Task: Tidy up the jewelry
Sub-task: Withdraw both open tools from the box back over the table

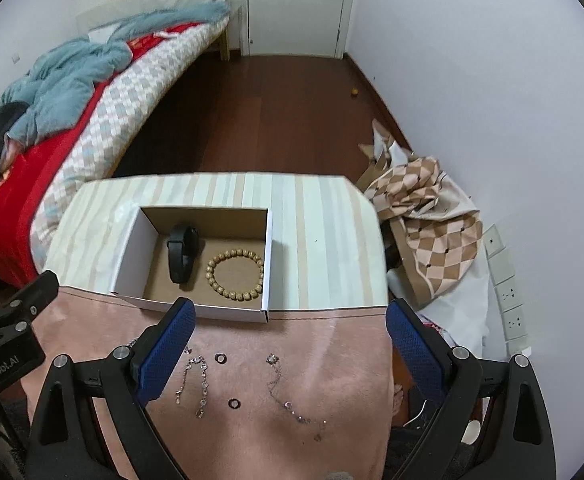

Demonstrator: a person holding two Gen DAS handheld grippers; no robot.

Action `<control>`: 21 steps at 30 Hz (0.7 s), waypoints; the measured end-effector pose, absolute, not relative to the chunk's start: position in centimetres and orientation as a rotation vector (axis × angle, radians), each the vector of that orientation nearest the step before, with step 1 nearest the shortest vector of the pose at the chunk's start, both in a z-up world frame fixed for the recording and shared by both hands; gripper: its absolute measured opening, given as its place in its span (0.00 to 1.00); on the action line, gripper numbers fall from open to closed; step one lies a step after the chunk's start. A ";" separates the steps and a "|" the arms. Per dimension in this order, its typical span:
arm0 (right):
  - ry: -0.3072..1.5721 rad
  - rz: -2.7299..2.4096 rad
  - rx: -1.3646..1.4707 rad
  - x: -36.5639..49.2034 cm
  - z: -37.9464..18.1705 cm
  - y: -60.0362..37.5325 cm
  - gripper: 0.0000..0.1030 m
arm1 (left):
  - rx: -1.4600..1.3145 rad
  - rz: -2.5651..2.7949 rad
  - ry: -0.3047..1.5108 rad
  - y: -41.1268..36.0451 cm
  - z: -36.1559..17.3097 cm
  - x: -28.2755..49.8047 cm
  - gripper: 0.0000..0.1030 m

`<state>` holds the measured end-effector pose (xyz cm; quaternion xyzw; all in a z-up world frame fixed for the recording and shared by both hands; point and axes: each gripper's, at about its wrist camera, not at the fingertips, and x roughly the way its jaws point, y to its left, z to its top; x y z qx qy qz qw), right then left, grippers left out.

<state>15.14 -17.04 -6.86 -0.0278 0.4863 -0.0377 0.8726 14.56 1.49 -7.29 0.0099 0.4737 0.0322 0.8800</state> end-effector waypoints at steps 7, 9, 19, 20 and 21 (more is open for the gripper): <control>0.934 -0.087 -0.060 11.5 -3.0 -17.2 0.95 | 0.012 0.040 0.937 1.3 -4.7 11.5 0.99; 0.920 -0.087 -0.058 10.8 -2.1 -17.3 0.95 | 0.009 0.040 0.928 1.3 -4.1 10.9 0.99; 0.891 -0.074 -0.009 8.1 0.1 -17.9 0.95 | -0.025 0.084 0.881 2.2 -3.5 9.1 0.99; 0.899 -0.076 0.000 8.1 -0.2 -18.0 0.95 | -0.022 0.098 0.882 2.4 -3.9 9.1 0.99; 0.911 -0.076 0.012 8.1 -0.9 -18.2 0.95 | -0.018 0.114 0.882 2.6 -4.5 9.0 0.99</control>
